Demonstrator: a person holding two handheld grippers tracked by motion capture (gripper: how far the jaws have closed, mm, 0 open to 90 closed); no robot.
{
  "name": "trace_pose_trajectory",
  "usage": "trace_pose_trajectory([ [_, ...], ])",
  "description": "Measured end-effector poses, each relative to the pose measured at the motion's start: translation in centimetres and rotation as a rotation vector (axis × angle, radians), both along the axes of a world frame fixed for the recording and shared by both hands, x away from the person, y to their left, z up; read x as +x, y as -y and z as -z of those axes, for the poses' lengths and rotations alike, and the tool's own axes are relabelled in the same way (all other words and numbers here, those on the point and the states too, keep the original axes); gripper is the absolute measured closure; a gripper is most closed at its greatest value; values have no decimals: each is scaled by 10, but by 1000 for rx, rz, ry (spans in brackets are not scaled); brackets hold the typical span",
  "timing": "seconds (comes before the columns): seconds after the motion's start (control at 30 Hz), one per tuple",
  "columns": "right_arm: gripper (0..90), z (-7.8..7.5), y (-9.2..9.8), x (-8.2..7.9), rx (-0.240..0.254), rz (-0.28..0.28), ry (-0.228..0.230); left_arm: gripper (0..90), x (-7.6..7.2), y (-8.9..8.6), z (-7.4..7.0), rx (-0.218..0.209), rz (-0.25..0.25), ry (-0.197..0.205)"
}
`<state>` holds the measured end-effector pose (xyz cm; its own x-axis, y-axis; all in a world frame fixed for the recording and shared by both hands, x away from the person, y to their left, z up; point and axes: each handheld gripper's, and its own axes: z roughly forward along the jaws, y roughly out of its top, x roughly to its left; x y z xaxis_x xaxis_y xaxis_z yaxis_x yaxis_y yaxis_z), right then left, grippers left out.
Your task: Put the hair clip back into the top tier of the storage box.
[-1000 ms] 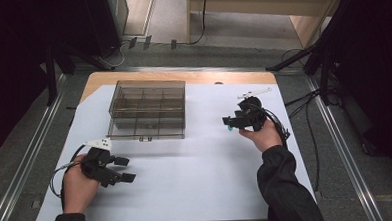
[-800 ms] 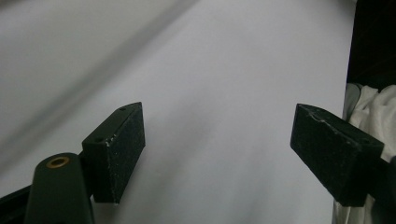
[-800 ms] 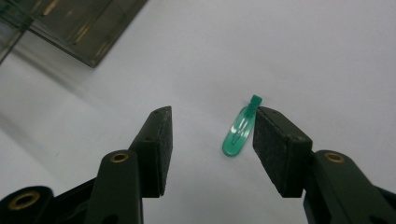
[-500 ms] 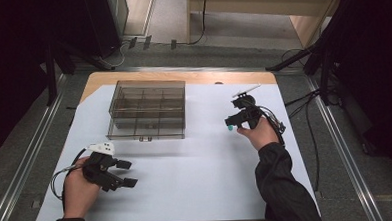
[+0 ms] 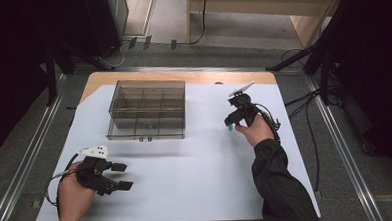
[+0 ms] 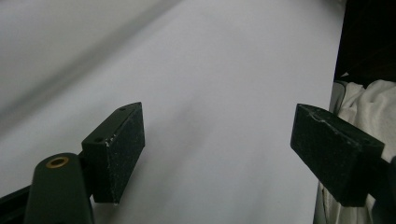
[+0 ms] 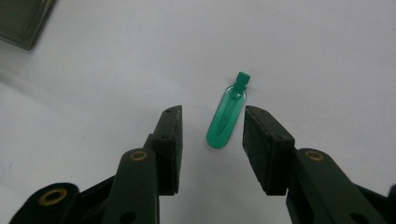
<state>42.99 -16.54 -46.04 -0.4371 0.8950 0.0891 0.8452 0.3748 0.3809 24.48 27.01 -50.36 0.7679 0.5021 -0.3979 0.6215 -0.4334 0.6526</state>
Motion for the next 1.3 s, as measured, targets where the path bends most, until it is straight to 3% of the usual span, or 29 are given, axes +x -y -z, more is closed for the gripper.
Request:
trace_pose_trajectory([
  [0.47,631,10,-1,9,-16,25,-44,187,0,0,2,9,4,-8],
  [0.67,637,9,-11,13,-83,6,-42,186,-1,0,2,9,5,-8],
  [0.9,632,15,-10,20,-80,14,-80,186,-3,-3,2,19,-11,-13],
  [1.3,704,24,-12,27,-135,-18,-108,186,-8,-8,3,20,-34,-12],
])
